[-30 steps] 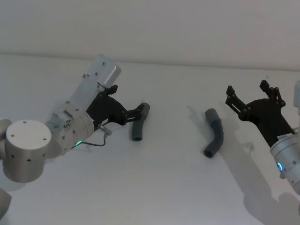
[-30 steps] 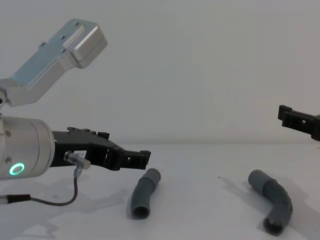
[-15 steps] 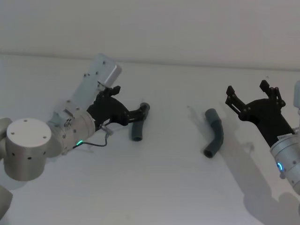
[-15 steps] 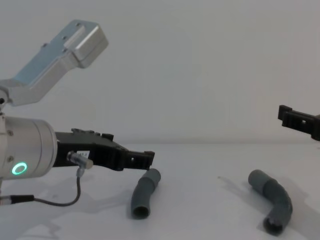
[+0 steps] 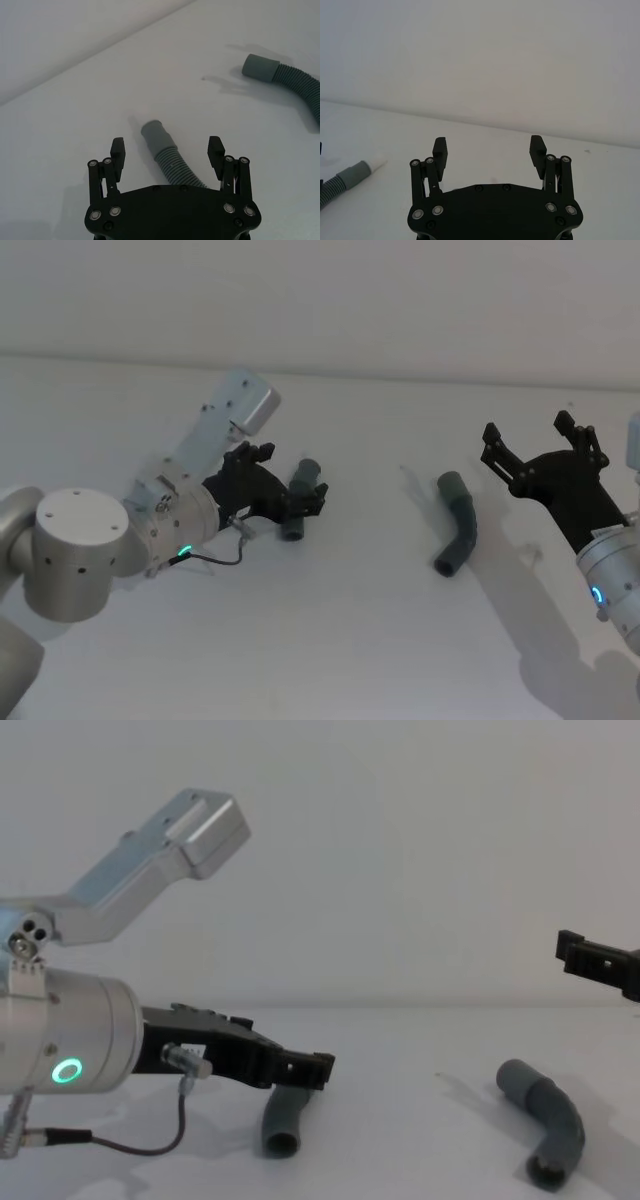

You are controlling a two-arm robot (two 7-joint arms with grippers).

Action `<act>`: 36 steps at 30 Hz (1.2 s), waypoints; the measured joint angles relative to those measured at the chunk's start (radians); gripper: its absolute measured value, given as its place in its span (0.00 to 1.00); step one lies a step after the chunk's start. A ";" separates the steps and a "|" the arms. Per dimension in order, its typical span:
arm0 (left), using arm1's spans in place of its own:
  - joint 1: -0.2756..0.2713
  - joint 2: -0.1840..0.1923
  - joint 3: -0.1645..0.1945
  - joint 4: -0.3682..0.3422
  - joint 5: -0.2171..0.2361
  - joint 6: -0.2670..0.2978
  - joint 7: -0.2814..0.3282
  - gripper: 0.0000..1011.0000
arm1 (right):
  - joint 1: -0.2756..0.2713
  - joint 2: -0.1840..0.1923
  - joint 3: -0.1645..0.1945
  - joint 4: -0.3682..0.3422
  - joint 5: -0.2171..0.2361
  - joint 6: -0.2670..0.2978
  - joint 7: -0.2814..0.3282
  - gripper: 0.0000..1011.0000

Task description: Use both hands to pick up one end of the pipe from the table, align the ends, and insert them.

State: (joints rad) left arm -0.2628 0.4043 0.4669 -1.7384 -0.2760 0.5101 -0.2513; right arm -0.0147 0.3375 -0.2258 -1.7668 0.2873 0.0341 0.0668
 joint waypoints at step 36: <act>-0.012 -0.095 -0.009 0.057 -0.007 0.101 0.015 0.99 | 0.000 0.000 0.000 0.000 0.000 0.000 0.000 0.99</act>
State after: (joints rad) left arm -0.2749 0.3093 0.4578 -1.6816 -0.2835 0.6116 -0.2361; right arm -0.0146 0.3375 -0.2258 -1.7668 0.2874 0.0340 0.0668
